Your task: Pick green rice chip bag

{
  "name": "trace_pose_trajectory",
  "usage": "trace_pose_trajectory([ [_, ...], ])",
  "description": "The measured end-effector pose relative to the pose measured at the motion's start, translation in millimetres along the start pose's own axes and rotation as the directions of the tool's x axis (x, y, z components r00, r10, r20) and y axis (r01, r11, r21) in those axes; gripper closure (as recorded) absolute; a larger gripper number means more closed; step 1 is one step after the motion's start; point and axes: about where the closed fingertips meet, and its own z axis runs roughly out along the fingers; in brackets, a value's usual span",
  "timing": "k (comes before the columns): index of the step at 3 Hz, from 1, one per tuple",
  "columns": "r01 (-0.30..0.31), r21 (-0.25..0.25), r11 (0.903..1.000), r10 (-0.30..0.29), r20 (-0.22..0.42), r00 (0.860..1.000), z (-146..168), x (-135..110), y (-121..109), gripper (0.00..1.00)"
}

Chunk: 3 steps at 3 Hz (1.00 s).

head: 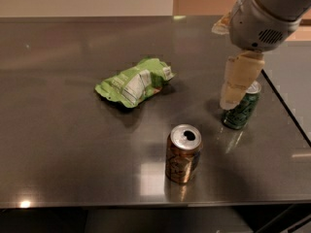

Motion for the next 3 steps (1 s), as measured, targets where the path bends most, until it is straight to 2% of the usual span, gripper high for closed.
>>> trace_pose_trajectory([
  [1, 0.061, -0.014, 0.998, -0.061, 0.035, 0.998, 20, -30, -12, 0.0],
  [3, 0.126, -0.066, 0.9899, -0.12, 0.087, 0.989, 65, -66, -37, 0.0],
])
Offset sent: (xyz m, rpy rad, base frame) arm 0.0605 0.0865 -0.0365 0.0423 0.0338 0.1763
